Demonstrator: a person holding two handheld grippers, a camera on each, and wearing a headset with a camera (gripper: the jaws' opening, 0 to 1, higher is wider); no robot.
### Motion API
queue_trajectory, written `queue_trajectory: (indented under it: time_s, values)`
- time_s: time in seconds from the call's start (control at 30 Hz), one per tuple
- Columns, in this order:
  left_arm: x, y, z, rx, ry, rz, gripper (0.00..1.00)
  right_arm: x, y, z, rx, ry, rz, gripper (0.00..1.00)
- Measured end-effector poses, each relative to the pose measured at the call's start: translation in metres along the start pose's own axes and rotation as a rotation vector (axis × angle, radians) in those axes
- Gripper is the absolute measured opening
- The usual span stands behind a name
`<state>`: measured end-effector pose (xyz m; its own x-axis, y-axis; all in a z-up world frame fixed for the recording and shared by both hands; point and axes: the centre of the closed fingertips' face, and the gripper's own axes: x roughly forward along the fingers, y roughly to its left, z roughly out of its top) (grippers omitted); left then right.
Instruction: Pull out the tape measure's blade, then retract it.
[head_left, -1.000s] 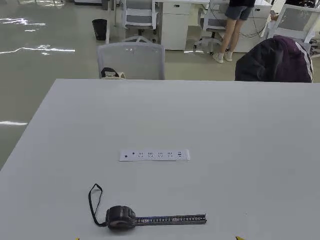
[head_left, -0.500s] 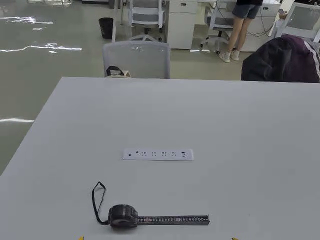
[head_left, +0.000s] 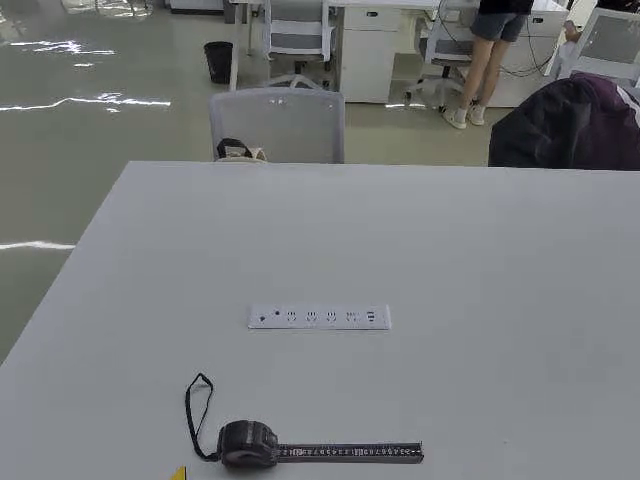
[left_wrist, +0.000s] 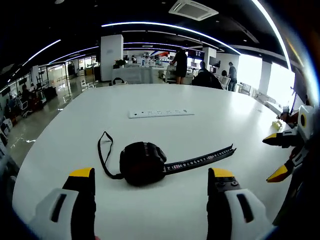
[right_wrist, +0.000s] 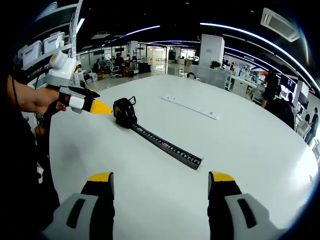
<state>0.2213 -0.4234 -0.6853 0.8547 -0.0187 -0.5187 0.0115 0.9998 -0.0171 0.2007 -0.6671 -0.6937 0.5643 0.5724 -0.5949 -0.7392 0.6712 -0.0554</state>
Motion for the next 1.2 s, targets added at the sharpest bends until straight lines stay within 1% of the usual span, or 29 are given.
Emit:
queue_trajectory:
  time_s: [0.03,0.13,0.2,0.27,0.3,0.33,0.37,0.47,0.5,0.57,0.6,0.67,0.73,0.77,0.83,0.9,0.93,1.07,1.2]
  values:
    - [0.004,0.001,-0.001,0.006,-0.003,0.01,0.91,0.001,-0.001,0.0,-0.006,-0.004,0.005,0.77]
    - [0.015,0.0,-0.004,-0.004,-0.002,0.02,0.9,0.006,-0.005,0.0,-0.02,-0.006,0.023,0.73]
    - [0.021,0.0,-0.005,0.001,0.005,0.031,0.88,0.009,-0.008,-0.001,-0.031,-0.006,0.033,0.71]
    - [0.03,0.002,-0.009,-0.004,0.011,0.042,0.87,0.013,-0.011,-0.003,-0.043,-0.005,0.048,0.71]
    - [0.031,0.002,-0.007,-0.004,0.012,0.046,0.86,0.014,-0.012,-0.003,-0.05,-0.006,0.052,0.7]
    - [0.032,0.002,-0.007,-0.006,0.015,0.049,0.86,0.015,-0.013,-0.002,-0.055,-0.006,0.054,0.69]
    - [0.031,0.0,-0.003,-0.016,0.019,0.052,0.86,0.016,-0.015,-0.001,-0.06,-0.008,0.063,0.68]
    - [0.037,0.001,-0.003,-0.018,0.025,0.067,0.85,0.023,-0.019,-0.004,-0.075,0.002,0.085,0.65]
    - [0.043,0.004,-0.005,-0.019,0.029,0.071,0.85,0.026,-0.021,-0.005,-0.089,0.008,0.102,0.64]
    - [0.051,0.006,-0.008,-0.023,0.037,0.074,0.84,0.03,-0.024,-0.008,-0.097,0.013,0.117,0.61]
    - [0.055,0.009,-0.009,-0.025,0.037,0.087,0.83,0.031,-0.026,-0.008,-0.108,0.021,0.127,0.6]
    - [0.056,0.009,-0.011,-0.037,0.04,0.105,0.83,0.036,-0.032,-0.01,-0.12,0.023,0.143,0.59]
    - [0.06,0.014,-0.012,-0.041,0.042,0.114,0.83,0.04,-0.037,-0.012,-0.13,0.033,0.156,0.56]
    - [0.067,0.018,-0.018,-0.043,0.05,0.119,0.83,0.043,-0.04,-0.013,-0.145,0.035,0.168,0.55]
    - [0.071,0.021,-0.019,-0.047,0.053,0.128,0.82,0.047,-0.044,-0.014,-0.151,0.039,0.179,0.53]
    - [0.076,0.021,-0.023,-0.054,0.058,0.132,0.81,0.053,-0.049,-0.016,-0.178,0.049,0.205,0.52]
    - [0.077,0.021,-0.024,-0.049,0.059,0.133,0.81,0.054,-0.052,-0.017,-0.179,0.049,0.212,0.51]
    - [0.078,0.019,-0.023,-0.056,0.056,0.138,0.79,0.063,-0.059,-0.02,-0.201,0.059,0.249,0.49]
    - [0.082,0.02,-0.022,-0.061,0.053,0.145,0.77,0.07,-0.064,-0.02,-0.225,0.061,0.289,0.46]
